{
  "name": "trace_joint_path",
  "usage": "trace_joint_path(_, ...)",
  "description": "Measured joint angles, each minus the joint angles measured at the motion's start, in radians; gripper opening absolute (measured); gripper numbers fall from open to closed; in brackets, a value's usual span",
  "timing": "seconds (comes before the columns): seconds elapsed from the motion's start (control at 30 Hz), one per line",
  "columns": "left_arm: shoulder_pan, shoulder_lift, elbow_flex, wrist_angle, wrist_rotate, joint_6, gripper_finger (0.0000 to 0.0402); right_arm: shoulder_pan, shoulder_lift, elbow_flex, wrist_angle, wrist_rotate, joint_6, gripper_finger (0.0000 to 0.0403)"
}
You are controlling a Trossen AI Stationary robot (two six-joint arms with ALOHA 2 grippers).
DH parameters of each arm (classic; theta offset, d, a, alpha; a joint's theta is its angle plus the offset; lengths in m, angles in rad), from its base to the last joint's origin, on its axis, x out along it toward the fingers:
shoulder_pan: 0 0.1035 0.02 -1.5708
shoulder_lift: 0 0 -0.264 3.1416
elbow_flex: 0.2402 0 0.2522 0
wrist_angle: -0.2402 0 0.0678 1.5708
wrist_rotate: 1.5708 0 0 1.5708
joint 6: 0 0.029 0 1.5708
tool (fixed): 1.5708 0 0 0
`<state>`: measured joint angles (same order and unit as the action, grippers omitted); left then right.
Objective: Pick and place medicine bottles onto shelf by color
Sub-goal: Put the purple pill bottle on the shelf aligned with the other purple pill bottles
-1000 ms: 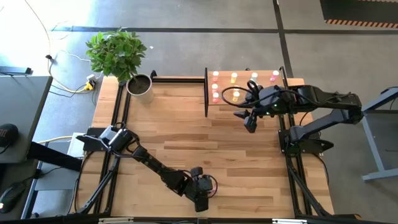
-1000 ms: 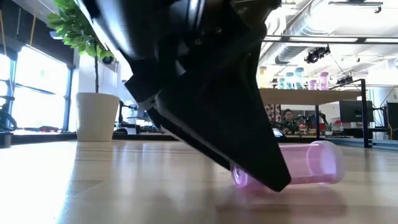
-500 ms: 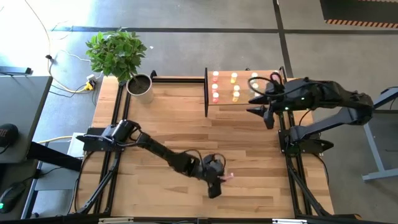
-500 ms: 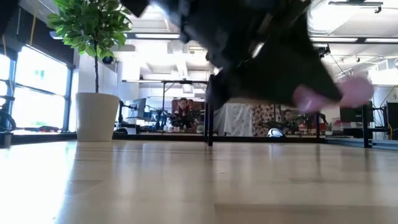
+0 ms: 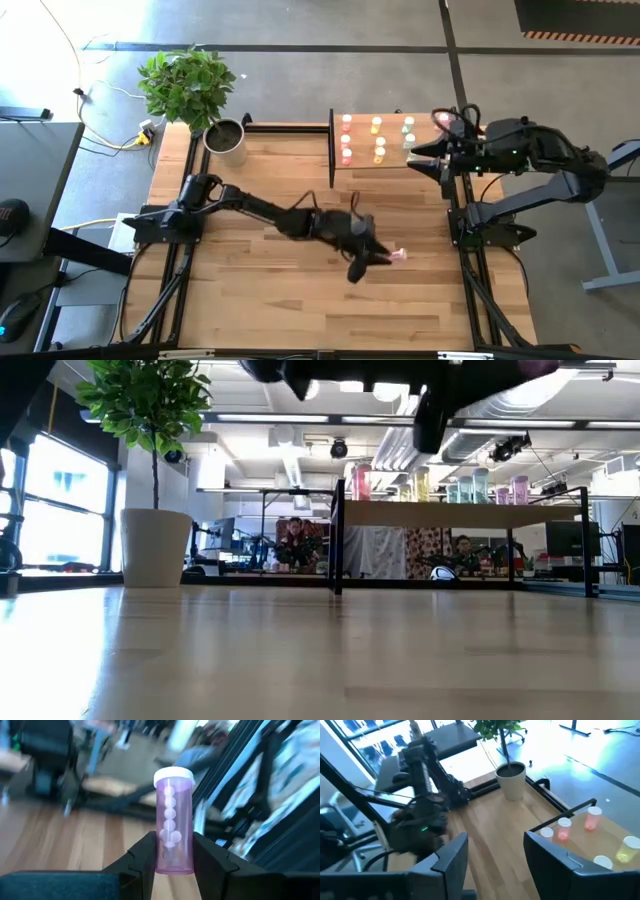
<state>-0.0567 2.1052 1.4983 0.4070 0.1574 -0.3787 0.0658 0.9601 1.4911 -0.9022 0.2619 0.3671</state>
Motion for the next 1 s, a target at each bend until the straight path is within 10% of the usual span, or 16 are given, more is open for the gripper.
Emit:
trace_joint_path(0.47, 0.163, -0.002, 0.000, 0.372, 0.302, -0.156, 0.0101, 0.000, -0.017, 0.100, -0.056, 0.008, 0.096, 0.0216)
trace_joint_path(1.0, 0.302, -0.001, 0.000, 0.488, 0.471, -0.235, 0.0101, 0.000, 0.285, 0.489, -0.636, -0.104, 0.105, 0.0216)
